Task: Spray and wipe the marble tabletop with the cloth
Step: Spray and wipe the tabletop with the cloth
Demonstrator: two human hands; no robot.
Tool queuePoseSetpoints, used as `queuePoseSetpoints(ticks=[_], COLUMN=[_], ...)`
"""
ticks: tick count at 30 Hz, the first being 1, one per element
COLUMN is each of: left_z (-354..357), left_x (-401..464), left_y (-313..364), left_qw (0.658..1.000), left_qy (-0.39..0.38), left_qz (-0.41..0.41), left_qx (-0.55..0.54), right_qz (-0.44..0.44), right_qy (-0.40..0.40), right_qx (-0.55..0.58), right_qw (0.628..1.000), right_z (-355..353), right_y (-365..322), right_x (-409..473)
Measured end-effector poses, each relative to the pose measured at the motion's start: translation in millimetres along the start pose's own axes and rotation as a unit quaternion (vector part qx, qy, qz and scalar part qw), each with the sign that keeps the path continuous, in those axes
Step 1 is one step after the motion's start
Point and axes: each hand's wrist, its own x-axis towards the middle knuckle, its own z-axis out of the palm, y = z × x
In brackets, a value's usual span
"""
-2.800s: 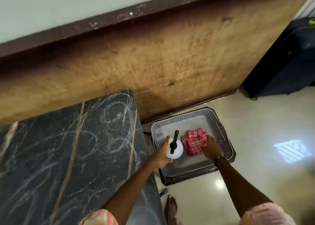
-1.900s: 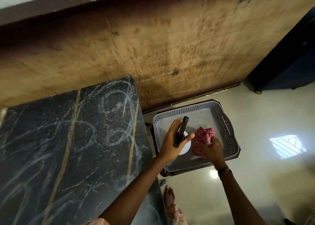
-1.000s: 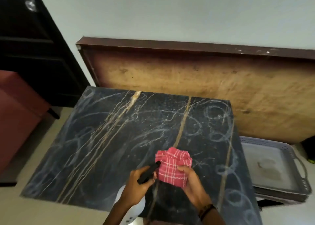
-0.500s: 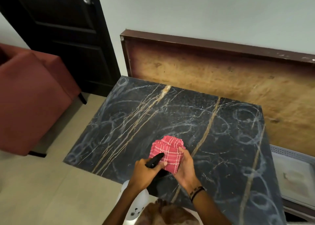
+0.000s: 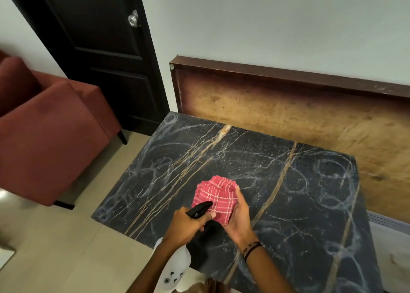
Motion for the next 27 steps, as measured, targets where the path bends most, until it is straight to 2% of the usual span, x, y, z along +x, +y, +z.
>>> queuePoseSetpoints(ticks=[7,13,19,27], left_z=[-7.4,-33.5,-81.1,-169.1], left_x=[17.1,33.5,68.1,116.0], left_y=[10.3,15.7,8.0,-20.1], left_qw=[1.000,0.999,0.999,0.998], left_qy=[0.020,-0.038,-0.026,-0.054], left_qz=[-0.018,0.013,-0.012,0.029], left_qx=[-0.008,-0.028,-0.045,0.008], right_qz=[0.000,-0.023,-0.050,-0.089], right_qy=[-0.010,-0.008,0.014,0.039], right_qx=[0.004,-0.018,-0.007,0.040], right_qw=[1.000,1.000,0.999,0.994], right_z=[6.0,21.4,61.9,130.3], right_y=[1.0,8.5,31.9,84.8], right_x=[19.5,37.9,68.3,121.3])
